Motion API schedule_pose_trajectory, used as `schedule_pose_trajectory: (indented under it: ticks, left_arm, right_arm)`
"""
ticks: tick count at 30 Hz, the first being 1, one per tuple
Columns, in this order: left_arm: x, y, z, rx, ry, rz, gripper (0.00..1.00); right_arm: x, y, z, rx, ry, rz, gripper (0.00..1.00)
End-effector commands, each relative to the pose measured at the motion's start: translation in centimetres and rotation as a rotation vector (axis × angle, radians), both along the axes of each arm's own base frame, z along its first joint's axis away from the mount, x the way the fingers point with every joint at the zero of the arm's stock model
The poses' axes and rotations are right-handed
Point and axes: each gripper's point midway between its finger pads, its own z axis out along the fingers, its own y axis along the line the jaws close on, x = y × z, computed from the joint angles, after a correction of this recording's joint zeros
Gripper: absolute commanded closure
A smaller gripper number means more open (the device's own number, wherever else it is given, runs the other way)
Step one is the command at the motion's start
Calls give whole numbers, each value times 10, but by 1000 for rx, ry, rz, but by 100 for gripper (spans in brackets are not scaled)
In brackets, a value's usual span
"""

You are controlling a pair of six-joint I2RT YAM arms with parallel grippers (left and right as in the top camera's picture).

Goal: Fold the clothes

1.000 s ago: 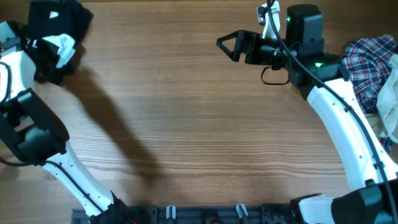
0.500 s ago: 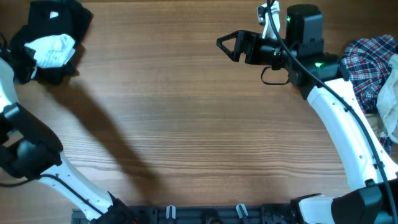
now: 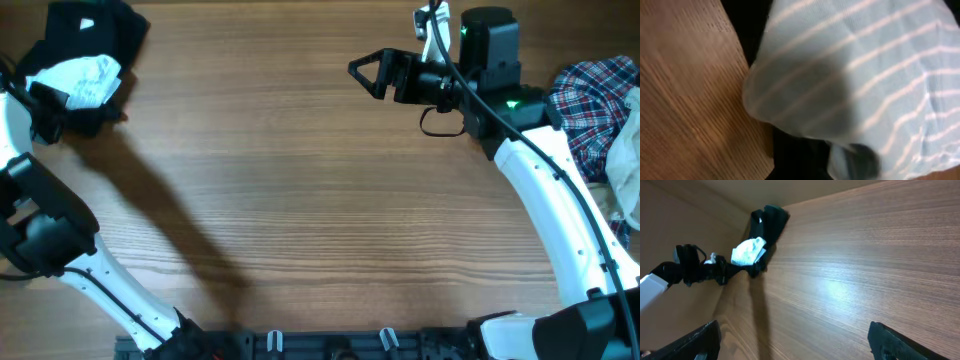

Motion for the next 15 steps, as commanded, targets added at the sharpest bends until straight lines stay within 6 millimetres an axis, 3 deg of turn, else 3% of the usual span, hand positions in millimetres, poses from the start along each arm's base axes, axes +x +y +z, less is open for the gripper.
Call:
schedule_pose_trajectory:
  ticks: [1, 3, 4, 6, 8, 10, 13, 15]
  left_arm:
    - [10, -6, 75, 57, -152, -58, 96]
    - [4, -10, 129, 113, -228, -62, 96]
    - [0, -13, 147, 131, -252, -63, 96]
    - [-3, -15, 172, 166, -293, -71, 96]
    - [1, -10, 179, 208, -312, -78, 96]
    - [7, -3, 165, 223, -297, -66, 96]
    - [20, 6, 119, 187, -246, -62, 96]
    - [25, 12, 77, 158, -189, -58, 96]
  right_arm:
    - [-5, 1, 9, 5, -32, 24, 5]
    - [-5, 1, 9, 5, -32, 24, 5]
    - [-5, 1, 9, 5, -32, 24, 5]
    - [-5, 1, 10, 6, -35, 24, 5]
    - [-4, 1, 11, 6, -39, 24, 5]
    - [-4, 1, 10, 7, -37, 24, 5]
    - [-7, 3, 12, 20, -34, 41, 5]
    - [-8, 4, 12, 25, -31, 48, 5]
